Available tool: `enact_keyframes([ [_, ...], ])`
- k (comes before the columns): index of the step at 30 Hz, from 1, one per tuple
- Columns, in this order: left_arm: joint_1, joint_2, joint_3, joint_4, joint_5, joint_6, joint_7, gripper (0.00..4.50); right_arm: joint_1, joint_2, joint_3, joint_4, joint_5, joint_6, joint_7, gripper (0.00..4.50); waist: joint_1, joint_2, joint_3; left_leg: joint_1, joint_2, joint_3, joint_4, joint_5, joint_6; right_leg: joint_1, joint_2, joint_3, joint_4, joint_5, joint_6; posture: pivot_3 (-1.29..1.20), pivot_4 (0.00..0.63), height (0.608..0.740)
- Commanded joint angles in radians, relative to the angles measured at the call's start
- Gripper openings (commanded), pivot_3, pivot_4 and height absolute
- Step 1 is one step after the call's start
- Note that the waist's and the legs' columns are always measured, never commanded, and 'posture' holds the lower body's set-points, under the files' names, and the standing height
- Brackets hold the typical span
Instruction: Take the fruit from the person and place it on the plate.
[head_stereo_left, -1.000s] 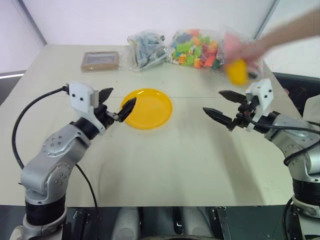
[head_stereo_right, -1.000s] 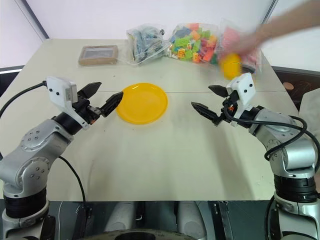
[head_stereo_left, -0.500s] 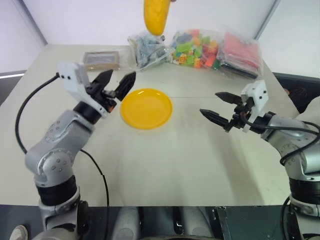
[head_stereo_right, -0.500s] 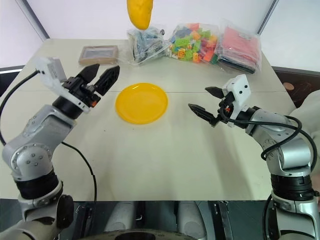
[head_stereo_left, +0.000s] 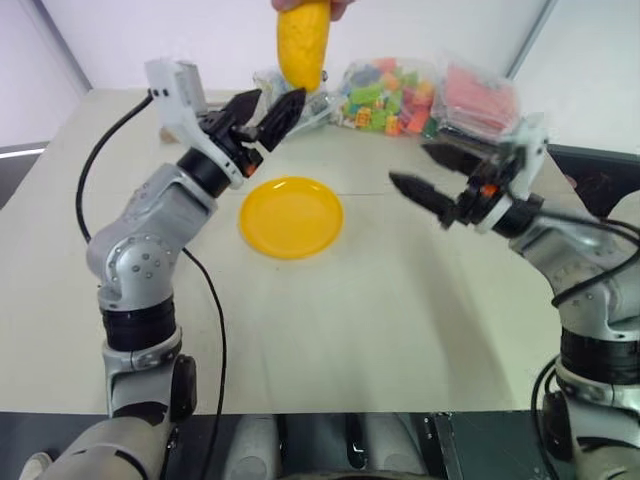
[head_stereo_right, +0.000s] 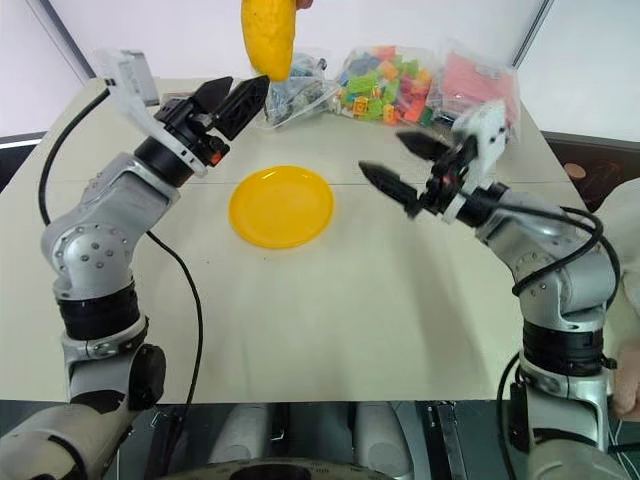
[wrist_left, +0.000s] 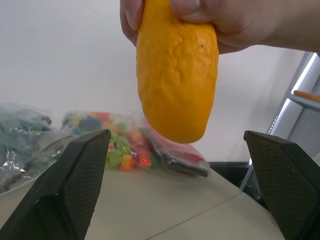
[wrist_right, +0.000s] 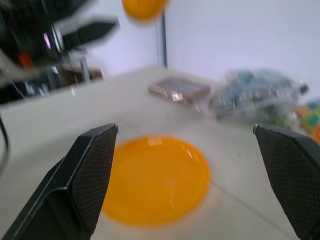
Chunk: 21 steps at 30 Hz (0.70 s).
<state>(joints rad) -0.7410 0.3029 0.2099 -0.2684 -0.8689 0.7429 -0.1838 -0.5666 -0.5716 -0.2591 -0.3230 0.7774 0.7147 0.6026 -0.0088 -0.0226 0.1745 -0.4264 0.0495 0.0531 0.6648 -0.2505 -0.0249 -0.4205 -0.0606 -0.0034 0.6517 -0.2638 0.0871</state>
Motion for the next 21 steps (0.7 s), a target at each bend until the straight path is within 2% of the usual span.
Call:
enact_keyframes([
  [1,-0.048,-0.001,-0.006,0.019,0.026,-0.048,-0.037,4.5,-0.028,-0.001,-0.047,-0.05,0.07,0.021,-0.038,4.44,0.004,0.0,0.0,0.0,0.0,0.0,0.0,0.0,0.0,0.0,0.0,0.0,0.0,0.0,0.0,0.0,0.15,0.731],
  [21,-0.218,-0.053,-0.049,0.283,0.177,-0.195,-0.205,4.5,0.008,-0.014,-0.016,-0.074,0.035,-0.01,-0.074,4.44,0.0,0.0,0.0,0.0,0.0,0.0,0.0,0.0,0.0,0.0,0.0,0.0,-0.001,0.0,0.0,0.0,0.15,0.731],
])
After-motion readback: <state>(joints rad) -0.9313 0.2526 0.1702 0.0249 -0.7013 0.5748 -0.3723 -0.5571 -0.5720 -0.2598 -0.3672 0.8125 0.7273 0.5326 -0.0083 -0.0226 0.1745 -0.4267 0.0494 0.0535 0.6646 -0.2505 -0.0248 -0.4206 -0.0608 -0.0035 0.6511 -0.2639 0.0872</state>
